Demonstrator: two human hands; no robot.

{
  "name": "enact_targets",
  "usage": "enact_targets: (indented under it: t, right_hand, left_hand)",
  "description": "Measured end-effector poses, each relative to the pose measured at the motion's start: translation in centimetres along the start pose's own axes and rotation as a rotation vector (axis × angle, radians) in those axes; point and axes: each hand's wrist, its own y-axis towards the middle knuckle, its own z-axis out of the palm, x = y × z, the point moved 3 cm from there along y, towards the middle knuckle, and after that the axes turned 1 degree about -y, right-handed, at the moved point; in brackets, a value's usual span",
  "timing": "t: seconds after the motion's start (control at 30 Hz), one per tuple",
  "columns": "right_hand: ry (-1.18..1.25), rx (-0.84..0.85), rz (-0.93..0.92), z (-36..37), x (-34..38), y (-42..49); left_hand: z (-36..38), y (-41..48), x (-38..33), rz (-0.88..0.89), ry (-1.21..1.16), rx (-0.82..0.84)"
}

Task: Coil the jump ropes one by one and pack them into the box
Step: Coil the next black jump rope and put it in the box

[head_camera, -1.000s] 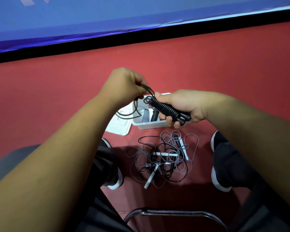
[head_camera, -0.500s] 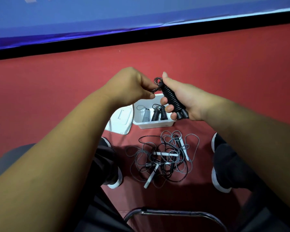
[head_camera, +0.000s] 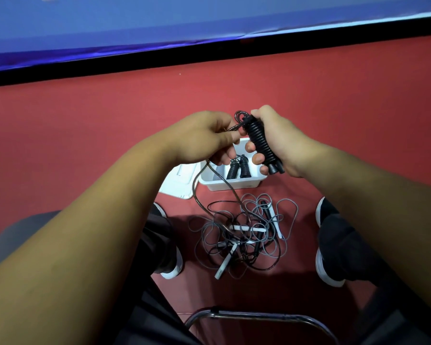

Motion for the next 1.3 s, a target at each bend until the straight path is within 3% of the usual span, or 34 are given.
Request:
enact_targets:
  t: [0.1, 0.23, 0.4, 0.7, 0.9, 1.03, 1.3]
  right_hand:
    - [-0.009, 0.002, -0.003, -0.1, -0.1, 0.0]
    - [-0.005, 0.033, -0.022, -0.3, 0.1, -0.1]
    - [0.01, 0.045, -0.011, -0.2, 0.1, -0.2]
    - [-0.044, 0.077, 0.043, 0.1, -0.5, 0.5]
    - [0.003, 0.051, 0.004, 0.2, -0.1, 0.1]
    - [-0.007, 0.117, 0.045, 1.2, -0.6, -0.2]
    - [0.15, 0.272, 0.088, 1.3, -0.1, -0.4]
  left_hand:
    - [0.1, 0.0, -0.2, -0.001, -0.11, 0.024]
    - [-0.3, 0.7, 0.0, -0.014, -0.213, -0.069]
    - [-0.4, 1.0, 0.5, -0.039, -0.161, -0.095]
    - [0.3, 0.7, -0.2, 0.085, -0.077, -0.11]
    - [-1.3, 0.4, 0.4, -0.108, 0.031, -0.116]
    - [-1.7, 0.1, 1.3, -0.298, -0.053, -0.118]
    - [-0.2, 0.4, 1.4, -0.357, -0.144, -0.106]
